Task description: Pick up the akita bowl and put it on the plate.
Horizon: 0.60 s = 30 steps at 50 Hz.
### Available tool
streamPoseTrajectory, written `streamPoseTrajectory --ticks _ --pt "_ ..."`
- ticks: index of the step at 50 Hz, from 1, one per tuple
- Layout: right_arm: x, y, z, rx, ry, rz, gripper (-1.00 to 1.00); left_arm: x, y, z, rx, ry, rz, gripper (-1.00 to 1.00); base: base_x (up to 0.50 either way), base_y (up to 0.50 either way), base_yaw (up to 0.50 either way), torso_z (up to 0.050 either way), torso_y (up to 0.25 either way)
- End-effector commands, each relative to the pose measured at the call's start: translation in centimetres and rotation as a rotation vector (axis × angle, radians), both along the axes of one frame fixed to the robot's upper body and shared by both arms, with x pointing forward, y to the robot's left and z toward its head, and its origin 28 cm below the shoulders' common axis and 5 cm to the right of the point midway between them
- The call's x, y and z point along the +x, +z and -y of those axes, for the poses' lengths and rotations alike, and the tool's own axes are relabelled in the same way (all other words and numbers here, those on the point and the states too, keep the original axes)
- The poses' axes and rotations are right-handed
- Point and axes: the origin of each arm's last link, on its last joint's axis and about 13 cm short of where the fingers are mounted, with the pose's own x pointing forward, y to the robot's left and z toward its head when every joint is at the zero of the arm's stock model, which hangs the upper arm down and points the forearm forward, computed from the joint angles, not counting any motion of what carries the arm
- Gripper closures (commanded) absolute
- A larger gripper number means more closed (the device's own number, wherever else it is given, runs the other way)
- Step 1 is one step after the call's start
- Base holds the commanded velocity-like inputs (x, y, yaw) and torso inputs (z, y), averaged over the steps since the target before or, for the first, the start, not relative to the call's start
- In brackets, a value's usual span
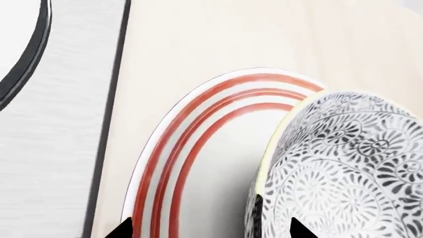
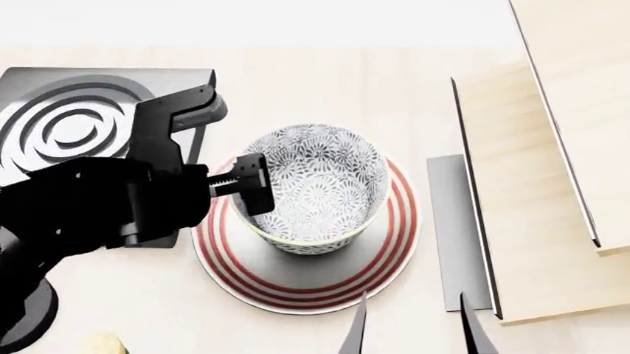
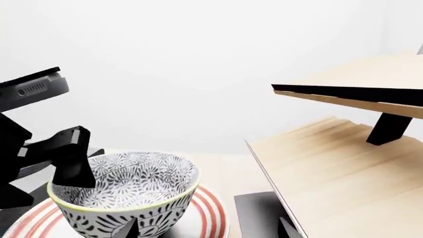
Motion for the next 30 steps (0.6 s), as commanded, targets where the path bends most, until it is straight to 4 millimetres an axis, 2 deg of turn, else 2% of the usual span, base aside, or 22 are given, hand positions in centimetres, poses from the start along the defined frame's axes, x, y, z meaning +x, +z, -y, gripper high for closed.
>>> streamPoseTrajectory --ticks 1,11,19,25,30 --pt "0.0 0.0 -0.1 0.0 0.004 0.002 -1.0 0.4 2.3 -0.4 0.08 -0.013 0.051 -1.0 0.0 0.0 0.0 0.0 0.0" --pt "-0.1 0.0 -0.2 -0.003 0.013 0.003 -1.0 0.7 5.2 -0.7 0.07 -0.067 0.103 -1.0 0.0 0.0 0.0 0.0 0.0" --pt "0.0 -0.1 -0.2 -0.003 0.014 0.001 -1.0 0.9 7.8 -2.0 0.044 -0.073 0.173 -1.0 0.0 0.0 0.0 0.0 0.0" --pt "-0.1 -0.1 -0.2 -0.005 0.016 0.002 -1.0 -0.9 9.7 -2.8 0.039 -0.083 0.249 -1.0 0.0 0.0 0.0 0.0 0.0" --pt "-0.1 0.1 -0.1 -0.007 0.01 0.008 -1.0 -2.9 11.2 -4.7 0.028 -0.048 0.33 -1.0 0.0 0.0 0.0 0.0 0.0"
